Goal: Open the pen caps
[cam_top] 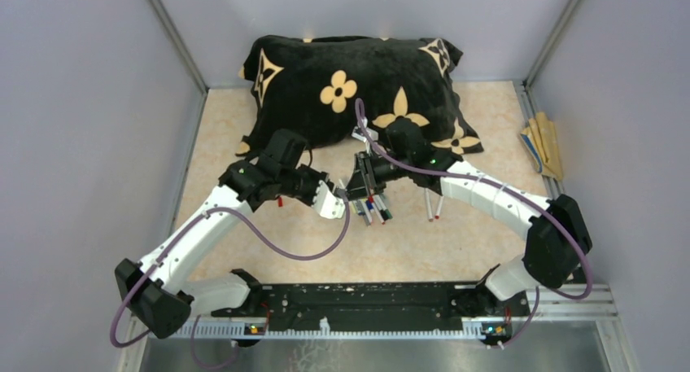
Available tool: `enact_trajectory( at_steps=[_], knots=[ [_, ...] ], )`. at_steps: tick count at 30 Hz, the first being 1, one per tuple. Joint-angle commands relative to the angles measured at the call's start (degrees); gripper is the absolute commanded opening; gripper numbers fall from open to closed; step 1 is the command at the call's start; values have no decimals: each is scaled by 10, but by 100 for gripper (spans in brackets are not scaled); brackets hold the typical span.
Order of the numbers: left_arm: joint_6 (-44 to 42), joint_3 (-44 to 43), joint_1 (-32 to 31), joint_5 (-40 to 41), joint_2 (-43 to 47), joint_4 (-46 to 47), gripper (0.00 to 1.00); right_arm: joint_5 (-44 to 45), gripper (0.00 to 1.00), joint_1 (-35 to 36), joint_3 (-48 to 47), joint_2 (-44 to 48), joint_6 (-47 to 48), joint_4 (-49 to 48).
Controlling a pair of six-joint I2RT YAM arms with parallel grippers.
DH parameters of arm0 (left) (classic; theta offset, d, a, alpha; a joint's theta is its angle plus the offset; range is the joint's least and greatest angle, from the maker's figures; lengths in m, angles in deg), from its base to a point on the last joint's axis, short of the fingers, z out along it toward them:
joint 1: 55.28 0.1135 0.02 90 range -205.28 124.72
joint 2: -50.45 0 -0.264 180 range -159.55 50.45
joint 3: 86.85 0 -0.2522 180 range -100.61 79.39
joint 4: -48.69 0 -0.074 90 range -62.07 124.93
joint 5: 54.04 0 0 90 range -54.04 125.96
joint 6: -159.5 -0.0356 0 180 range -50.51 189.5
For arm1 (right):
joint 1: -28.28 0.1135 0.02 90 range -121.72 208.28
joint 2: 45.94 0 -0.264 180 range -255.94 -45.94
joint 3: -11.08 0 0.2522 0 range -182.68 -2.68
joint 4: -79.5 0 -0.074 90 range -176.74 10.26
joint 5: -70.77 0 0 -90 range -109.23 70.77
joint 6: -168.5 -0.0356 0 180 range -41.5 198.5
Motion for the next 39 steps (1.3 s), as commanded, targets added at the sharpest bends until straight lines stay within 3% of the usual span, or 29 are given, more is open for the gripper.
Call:
enact_trajectory(
  at_steps=[1,7,17,20,27,31,39],
  knots=[
    [-22,26,-10,38,-3,-4,0,7,0,-5,-22,11,16,-6],
    [-26,51,3,139,-29,24,0,30,0,-26,38,68,35,29],
    [-77,55,130,130,-72,64,0,87,0,-45,112,150,72,104],
    [-53,53,151,120,-88,71,0,158,0,-50,117,168,75,114],
    [95,55,185,73,-160,108,0,479,0,-70,174,213,33,83],
    [159,61,213,64,-213,136,0,535,0,-112,243,213,2,31],
    [196,69,259,65,-267,164,1,637,0,-124,290,164,-8,-31]
  ],
)
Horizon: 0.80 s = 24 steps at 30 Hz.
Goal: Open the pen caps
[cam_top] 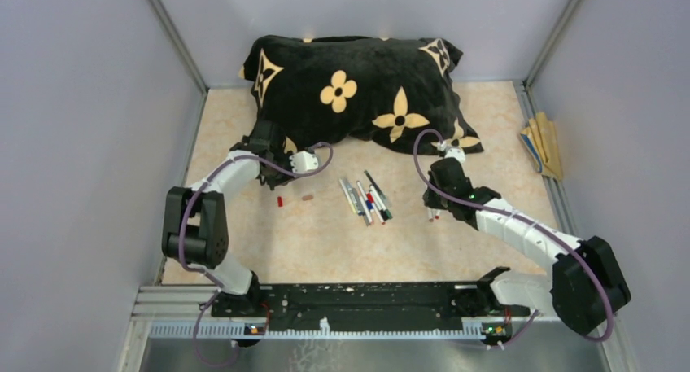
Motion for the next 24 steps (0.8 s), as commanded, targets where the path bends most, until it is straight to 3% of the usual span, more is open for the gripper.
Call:
enact_trajectory(
  at_steps=[1,12,24],
  knots=[
    [41,8,13,-12,-25,21,3,79,0,-8,6,-31,-15,-77],
    [59,33,13,-17,-55,28,22,125,5,-14,5,-123,-3,-116],
    [61,29,13,-44,-54,5,41,109,30,-23,15,-124,10,-110]
  ],
)
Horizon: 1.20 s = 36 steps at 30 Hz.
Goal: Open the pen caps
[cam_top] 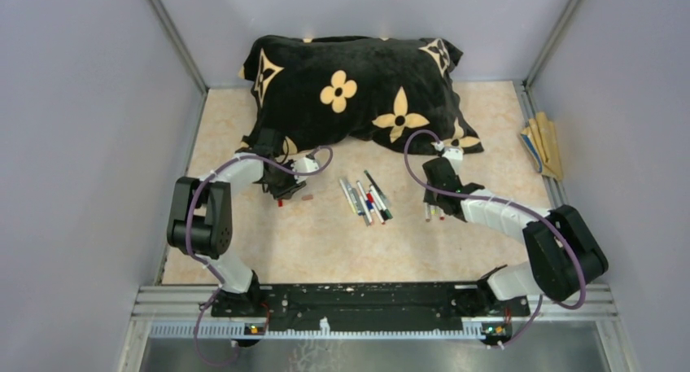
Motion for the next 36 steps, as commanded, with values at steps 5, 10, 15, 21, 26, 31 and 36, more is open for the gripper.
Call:
enact_trajectory(
  at_steps=[5,10,15,21,26,31,36],
  knots=[
    [8,-17,2,-42,0,-37,51,-6,32,-9,4,10,6,-10],
    [37,-81,2,-80,17,-85,74,-9,32,-8,-18,37,12,6],
    [62,-148,3,-119,42,-138,99,-44,38,4,-59,70,32,6],
    [110,-213,3,-128,61,-171,99,-98,43,49,-143,-21,71,-11],
    [153,-235,8,-130,87,-184,99,-136,42,77,-216,-135,97,-24],
    [174,-224,11,-130,116,-176,99,-154,36,84,-269,-210,104,-35],
    [197,-212,16,-139,137,-162,99,-162,34,92,-287,-253,108,-42]
  ],
)
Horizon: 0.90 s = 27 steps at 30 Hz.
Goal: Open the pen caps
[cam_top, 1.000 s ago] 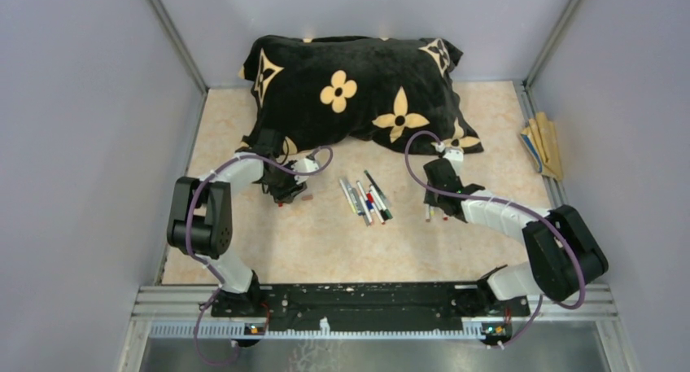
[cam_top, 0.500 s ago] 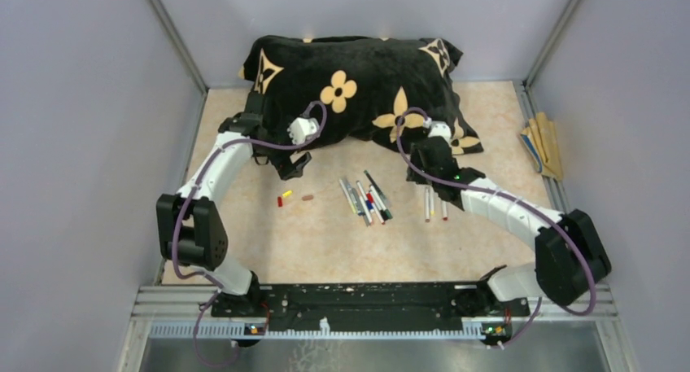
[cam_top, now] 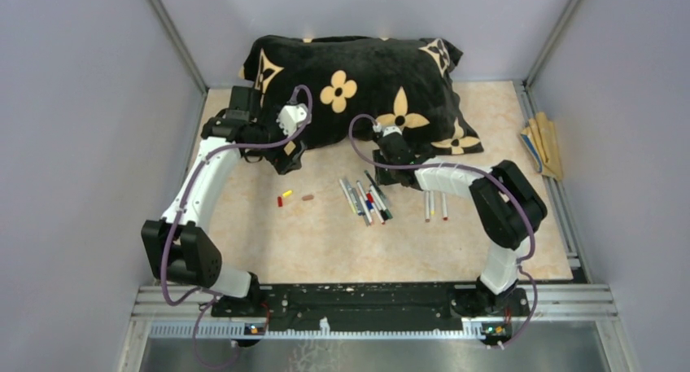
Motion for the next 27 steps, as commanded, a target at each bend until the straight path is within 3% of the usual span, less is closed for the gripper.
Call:
enact_trajectory(
  at_steps=[1,13,18,24,27],
  knots=[
    [36,12,9,-28,22,4,99,-12,33,10,-37,-26,13,-27],
    [55,43,18,-33,23,10,99,-3,30,20,-38,-71,13,-29],
    [57,47,18,-32,24,15,99,29,23,20,-20,-64,25,-28],
    [67,52,18,-30,23,26,99,71,0,21,-1,-32,37,-27],
    [74,48,18,-36,20,24,99,79,0,21,-3,-4,38,-29]
  ],
)
